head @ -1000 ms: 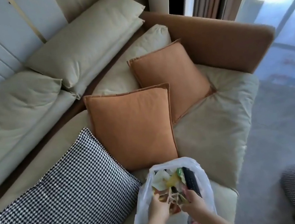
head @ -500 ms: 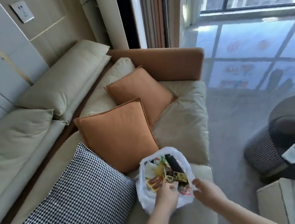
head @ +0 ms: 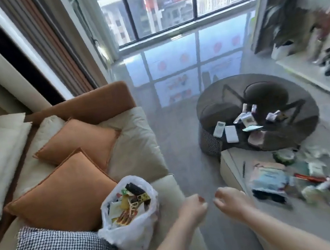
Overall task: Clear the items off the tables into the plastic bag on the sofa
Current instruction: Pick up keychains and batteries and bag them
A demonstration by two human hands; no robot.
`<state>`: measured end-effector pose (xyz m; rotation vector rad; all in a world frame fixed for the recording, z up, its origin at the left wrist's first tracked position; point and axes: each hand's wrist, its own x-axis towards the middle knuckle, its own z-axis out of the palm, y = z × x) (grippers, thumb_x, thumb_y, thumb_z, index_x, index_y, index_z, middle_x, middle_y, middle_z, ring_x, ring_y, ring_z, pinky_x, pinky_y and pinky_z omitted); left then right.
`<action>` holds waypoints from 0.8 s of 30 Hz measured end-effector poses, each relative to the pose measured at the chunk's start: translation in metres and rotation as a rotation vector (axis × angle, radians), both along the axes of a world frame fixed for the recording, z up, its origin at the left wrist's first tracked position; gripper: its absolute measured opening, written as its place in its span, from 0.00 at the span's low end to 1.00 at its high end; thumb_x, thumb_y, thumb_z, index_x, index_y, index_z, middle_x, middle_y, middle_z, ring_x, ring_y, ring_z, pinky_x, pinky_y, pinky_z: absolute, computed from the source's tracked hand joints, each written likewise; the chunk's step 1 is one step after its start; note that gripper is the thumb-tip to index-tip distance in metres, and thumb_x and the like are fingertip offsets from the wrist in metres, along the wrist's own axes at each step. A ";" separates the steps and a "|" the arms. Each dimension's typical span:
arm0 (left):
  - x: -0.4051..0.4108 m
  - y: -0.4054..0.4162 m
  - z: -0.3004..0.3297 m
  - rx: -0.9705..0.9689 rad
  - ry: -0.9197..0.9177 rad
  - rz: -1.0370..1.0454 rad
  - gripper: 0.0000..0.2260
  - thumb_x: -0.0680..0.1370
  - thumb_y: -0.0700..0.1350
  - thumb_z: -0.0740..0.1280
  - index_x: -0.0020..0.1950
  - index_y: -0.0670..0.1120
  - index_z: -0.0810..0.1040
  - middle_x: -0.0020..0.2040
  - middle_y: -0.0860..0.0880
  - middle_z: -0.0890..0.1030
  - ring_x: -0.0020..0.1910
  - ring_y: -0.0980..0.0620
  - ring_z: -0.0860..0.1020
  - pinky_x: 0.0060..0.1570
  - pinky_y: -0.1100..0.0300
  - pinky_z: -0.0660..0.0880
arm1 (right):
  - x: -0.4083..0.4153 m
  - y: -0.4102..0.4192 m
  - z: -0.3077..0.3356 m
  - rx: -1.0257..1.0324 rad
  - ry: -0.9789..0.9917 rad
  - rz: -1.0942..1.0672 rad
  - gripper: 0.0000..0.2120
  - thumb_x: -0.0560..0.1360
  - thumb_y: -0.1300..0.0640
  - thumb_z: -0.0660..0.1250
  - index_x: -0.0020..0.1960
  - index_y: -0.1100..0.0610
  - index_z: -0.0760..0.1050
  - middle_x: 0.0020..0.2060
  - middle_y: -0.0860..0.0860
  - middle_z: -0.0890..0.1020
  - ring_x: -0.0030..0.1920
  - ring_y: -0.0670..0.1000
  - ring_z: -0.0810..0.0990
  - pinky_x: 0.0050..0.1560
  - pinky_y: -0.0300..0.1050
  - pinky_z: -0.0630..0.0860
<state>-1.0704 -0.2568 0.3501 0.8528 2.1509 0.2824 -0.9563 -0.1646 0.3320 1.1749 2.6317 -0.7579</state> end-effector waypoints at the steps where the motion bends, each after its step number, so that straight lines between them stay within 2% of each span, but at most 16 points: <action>1: 0.016 0.012 0.000 -0.007 0.011 -0.063 0.14 0.76 0.48 0.60 0.56 0.45 0.80 0.58 0.44 0.81 0.60 0.46 0.77 0.56 0.57 0.73 | 0.020 0.006 0.001 -0.009 0.002 -0.050 0.14 0.76 0.45 0.58 0.56 0.50 0.75 0.56 0.48 0.79 0.58 0.51 0.77 0.52 0.43 0.70; 4: 0.070 0.045 -0.003 -0.054 0.024 -0.199 0.15 0.76 0.51 0.60 0.57 0.47 0.80 0.58 0.46 0.81 0.60 0.46 0.77 0.57 0.57 0.74 | 0.084 0.027 0.001 -0.077 0.031 -0.193 0.13 0.76 0.46 0.59 0.56 0.50 0.76 0.56 0.49 0.80 0.57 0.51 0.78 0.52 0.43 0.72; 9: 0.166 0.091 -0.016 -0.094 -0.011 -0.355 0.14 0.76 0.53 0.60 0.56 0.52 0.80 0.58 0.50 0.81 0.59 0.50 0.78 0.55 0.58 0.75 | 0.207 0.052 -0.013 -0.136 0.028 -0.461 0.11 0.76 0.47 0.59 0.54 0.49 0.75 0.53 0.47 0.81 0.53 0.51 0.79 0.46 0.42 0.72; 15: 0.291 0.145 -0.037 -0.107 -0.035 -0.520 0.14 0.77 0.54 0.61 0.58 0.53 0.79 0.59 0.51 0.80 0.58 0.52 0.77 0.56 0.58 0.75 | 0.358 0.071 -0.039 -0.212 -0.002 -0.717 0.14 0.76 0.49 0.60 0.59 0.50 0.75 0.55 0.49 0.81 0.54 0.52 0.79 0.48 0.42 0.74; 24: 0.448 0.184 -0.090 -0.162 -0.096 -0.725 0.13 0.76 0.56 0.62 0.57 0.55 0.79 0.58 0.52 0.81 0.54 0.51 0.79 0.54 0.60 0.76 | 0.522 0.078 -0.075 -0.300 -0.015 -1.122 0.11 0.75 0.51 0.63 0.54 0.53 0.77 0.50 0.51 0.82 0.52 0.54 0.79 0.48 0.43 0.75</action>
